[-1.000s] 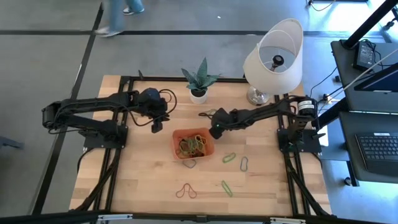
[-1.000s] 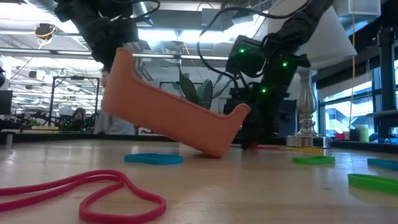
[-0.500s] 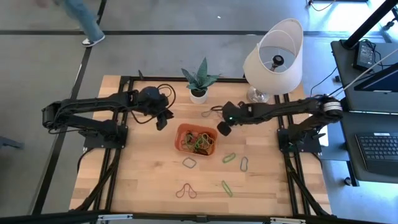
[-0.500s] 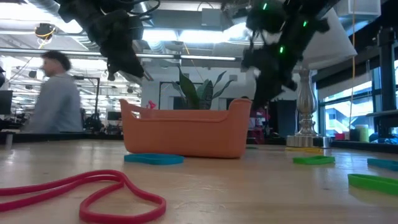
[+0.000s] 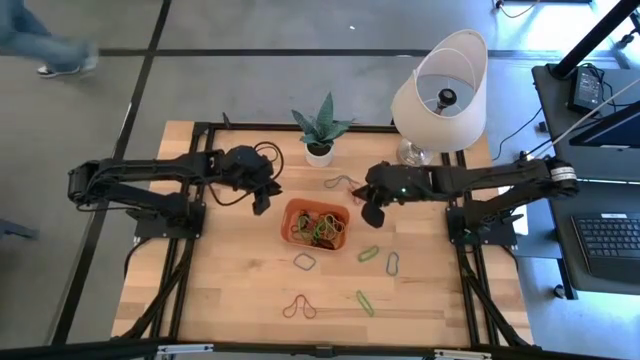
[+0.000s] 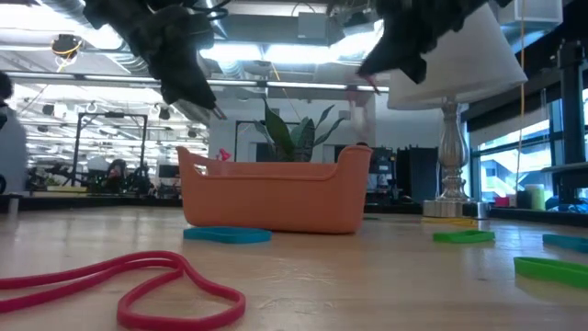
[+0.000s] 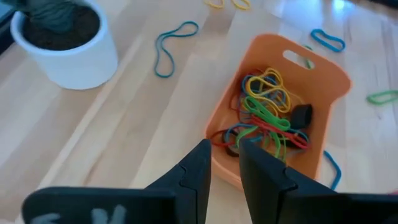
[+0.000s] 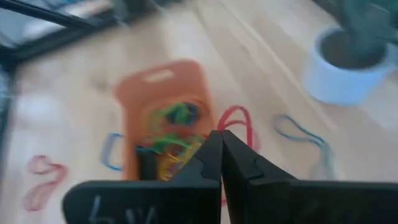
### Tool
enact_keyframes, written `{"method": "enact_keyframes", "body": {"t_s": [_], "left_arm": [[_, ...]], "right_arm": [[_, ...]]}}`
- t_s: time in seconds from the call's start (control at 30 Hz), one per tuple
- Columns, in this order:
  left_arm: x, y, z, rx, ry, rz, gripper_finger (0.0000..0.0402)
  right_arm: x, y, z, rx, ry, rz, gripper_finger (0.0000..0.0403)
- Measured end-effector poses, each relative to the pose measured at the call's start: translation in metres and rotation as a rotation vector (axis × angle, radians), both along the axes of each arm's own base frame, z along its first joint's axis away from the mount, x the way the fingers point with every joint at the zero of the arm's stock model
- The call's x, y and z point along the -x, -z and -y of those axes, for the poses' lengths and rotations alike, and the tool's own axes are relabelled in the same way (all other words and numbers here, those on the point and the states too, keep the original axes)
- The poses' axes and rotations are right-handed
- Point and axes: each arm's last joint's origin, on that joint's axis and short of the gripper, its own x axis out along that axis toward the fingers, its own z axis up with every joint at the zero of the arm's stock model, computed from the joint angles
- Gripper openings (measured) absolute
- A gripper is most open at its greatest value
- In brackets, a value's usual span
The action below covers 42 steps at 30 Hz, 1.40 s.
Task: Pick and place rubber bands into bin
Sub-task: Put the red rubber band into the orange bin
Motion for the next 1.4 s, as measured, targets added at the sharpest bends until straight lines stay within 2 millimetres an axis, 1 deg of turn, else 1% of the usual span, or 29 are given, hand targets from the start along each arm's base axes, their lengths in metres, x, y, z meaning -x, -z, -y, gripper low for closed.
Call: {"method": "enact_keyframes", "body": {"t_s": [0.1, 0.23, 0.33, 0.43, 0.5, 0.57, 0.67, 0.8, 0.97, 1.1, 1.17, 1.3, 1.4], "left_arm": [[-0.001, 0.000, 0.002, -0.004, 0.013, 0.000, 0.0077], [-0.001, 0.000, 0.004, 0.003, 0.014, 0.000, 0.0077], [-0.001, 0.000, 0.005, -0.014, 0.034, -0.002, 0.0077], [-0.001, 0.000, 0.005, -0.043, 0.060, -0.006, 0.0077], [-0.001, 0.000, 0.005, -0.050, 0.067, -0.007, 0.0077], [-0.001, 0.000, 0.005, -0.050, 0.067, -0.007, 0.0077], [-0.001, 0.000, 0.005, -0.062, 0.078, -0.008, 0.0077], [-0.001, 0.000, 0.006, -0.064, 0.090, -0.008, 0.0077], [-0.001, 0.002, 0.012, -0.085, 0.154, -0.031, 0.0077], [0.000, 0.004, 0.018, -0.094, 0.197, -0.059, 0.0077], [0.000, 0.004, 0.021, -0.097, 0.211, -0.058, 0.0077], [-0.001, 0.004, 0.026, -0.129, 0.263, -0.059, 0.0077], [-0.001, 0.004, 0.028, -0.153, 0.295, -0.060, 0.0077]], "right_arm": [[-0.003, -0.004, -0.009, -0.012, -0.050, 0.055, 0.0000], [-0.011, -0.001, -0.019, -0.020, -0.079, 0.080, 0.0000], [-0.021, -0.003, -0.025, -0.039, -0.084, 0.087, 0.0000], [-0.039, -0.010, -0.031, -0.026, -0.105, 0.066, 0.0000], [-0.055, -0.014, -0.034, -0.012, -0.115, 0.042, 0.0000], [-0.073, -0.014, -0.036, -0.007, -0.115, -0.009, 0.0000], [-0.099, -0.005, -0.039, -0.001, -0.113, -0.110, 0.0000], [-0.130, 0.017, -0.039, -0.014, -0.082, -0.241, 0.0000], [-0.154, 0.050, -0.034, -0.059, -0.008, -0.363, 0.0000], [-0.162, 0.071, -0.028, -0.084, 0.040, -0.415, 0.0000], [-0.164, 0.077, -0.025, -0.106, 0.074, -0.430, 0.0002], [-0.165, 0.080, -0.020, -0.138, 0.117, -0.427, 0.0020], [-0.165, 0.078, -0.019, -0.140, 0.122, -0.420, 0.0049]]}}
